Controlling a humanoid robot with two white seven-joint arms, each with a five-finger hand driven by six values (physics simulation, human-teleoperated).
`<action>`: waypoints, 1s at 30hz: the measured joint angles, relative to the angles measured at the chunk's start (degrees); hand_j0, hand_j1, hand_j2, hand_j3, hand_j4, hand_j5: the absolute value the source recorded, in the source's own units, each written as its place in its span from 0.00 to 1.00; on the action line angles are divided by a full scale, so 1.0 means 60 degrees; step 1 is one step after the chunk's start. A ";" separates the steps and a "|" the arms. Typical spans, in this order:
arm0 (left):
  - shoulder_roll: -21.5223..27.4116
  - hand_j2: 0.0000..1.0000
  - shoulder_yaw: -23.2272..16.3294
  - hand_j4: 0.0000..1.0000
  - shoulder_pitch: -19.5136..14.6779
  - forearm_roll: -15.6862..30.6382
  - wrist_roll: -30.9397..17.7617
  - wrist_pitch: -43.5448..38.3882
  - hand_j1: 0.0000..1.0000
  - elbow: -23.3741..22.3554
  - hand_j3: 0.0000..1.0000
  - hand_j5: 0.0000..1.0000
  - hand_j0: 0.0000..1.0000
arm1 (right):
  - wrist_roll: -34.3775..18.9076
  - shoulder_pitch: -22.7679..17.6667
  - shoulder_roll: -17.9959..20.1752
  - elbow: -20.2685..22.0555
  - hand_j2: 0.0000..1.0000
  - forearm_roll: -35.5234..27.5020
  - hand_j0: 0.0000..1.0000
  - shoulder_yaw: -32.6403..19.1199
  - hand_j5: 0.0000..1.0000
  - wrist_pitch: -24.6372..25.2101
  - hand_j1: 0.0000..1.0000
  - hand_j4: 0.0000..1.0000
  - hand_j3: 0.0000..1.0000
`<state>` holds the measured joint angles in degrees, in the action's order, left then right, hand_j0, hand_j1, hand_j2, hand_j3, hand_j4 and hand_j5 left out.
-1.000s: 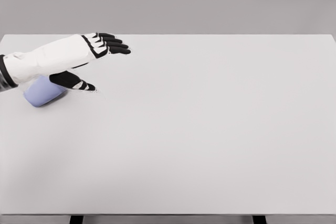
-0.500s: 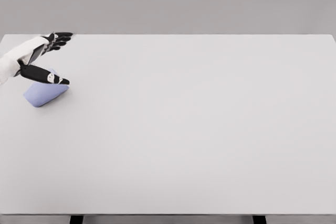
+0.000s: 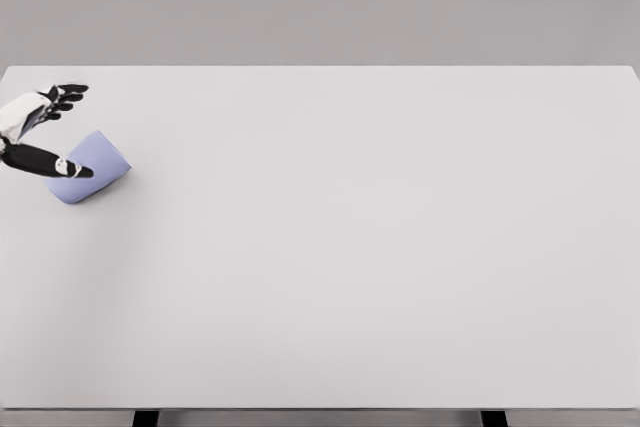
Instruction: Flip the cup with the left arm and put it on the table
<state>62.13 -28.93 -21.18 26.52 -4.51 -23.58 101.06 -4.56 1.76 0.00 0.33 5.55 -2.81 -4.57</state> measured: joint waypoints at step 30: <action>-0.2237 1.00 -0.0193 1.00 -0.0103 -0.2753 0.0336 -0.1908 1.00 -0.0669 1.00 1.00 1.00 | 0.0002 0.0000 0.0000 0.0001 1.00 0.0000 1.00 0.0000 1.00 0.0000 1.00 1.00 1.00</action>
<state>48.71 -30.09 -21.80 10.01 -2.50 -35.02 97.05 -4.55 1.76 0.00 0.34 5.55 -2.81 -4.57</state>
